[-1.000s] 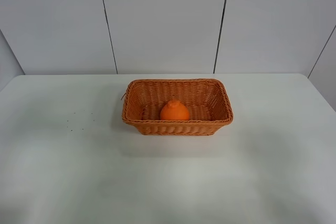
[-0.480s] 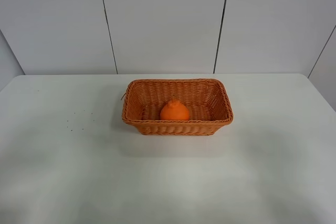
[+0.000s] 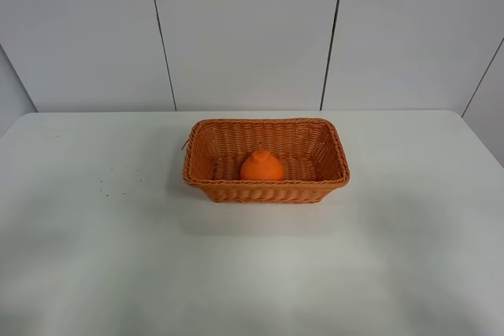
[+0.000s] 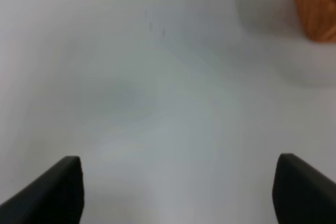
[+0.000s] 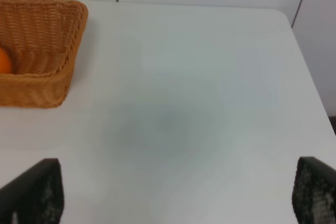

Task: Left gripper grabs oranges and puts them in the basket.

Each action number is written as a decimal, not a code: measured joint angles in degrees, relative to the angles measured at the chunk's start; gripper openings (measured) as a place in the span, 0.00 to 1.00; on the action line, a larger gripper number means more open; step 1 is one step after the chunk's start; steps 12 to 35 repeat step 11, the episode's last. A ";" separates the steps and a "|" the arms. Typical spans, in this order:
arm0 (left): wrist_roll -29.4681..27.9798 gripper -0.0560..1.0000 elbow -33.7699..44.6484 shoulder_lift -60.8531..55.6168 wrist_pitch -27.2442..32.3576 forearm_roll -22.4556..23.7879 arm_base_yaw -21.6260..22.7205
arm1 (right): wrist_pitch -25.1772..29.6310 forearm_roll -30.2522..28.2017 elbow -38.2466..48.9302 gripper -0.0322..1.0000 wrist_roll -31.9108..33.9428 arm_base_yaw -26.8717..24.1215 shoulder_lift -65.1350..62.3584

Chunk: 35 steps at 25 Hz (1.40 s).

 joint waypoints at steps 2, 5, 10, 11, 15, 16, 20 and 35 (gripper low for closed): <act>0.00 0.85 0.00 -0.78 0.06 0.00 0.00 | 0.00 0.00 0.00 0.70 0.00 0.00 0.00; -0.01 0.85 0.00 -0.93 0.00 0.00 0.00 | 0.00 0.00 0.00 0.70 0.00 0.00 0.00; -0.01 0.85 0.00 -0.93 0.00 0.00 0.00 | 0.00 0.00 0.00 0.70 0.00 0.00 0.00; -0.01 0.85 0.00 -0.93 0.00 0.00 0.00 | 0.00 0.00 0.00 0.70 0.00 0.00 0.00; -0.01 0.85 0.00 -0.93 0.00 0.00 0.00 | 0.00 0.00 0.00 0.70 0.00 0.00 0.00; -0.01 0.85 0.00 -0.93 0.00 0.00 0.00 | 0.00 0.00 0.00 0.70 0.00 0.00 0.00; -0.01 0.85 0.00 -0.93 0.00 0.00 0.00 | 0.00 0.00 0.00 0.70 0.00 0.00 0.00; -0.01 0.85 0.00 -0.93 0.00 0.00 0.00 | 0.00 0.00 0.00 0.70 0.00 0.00 0.00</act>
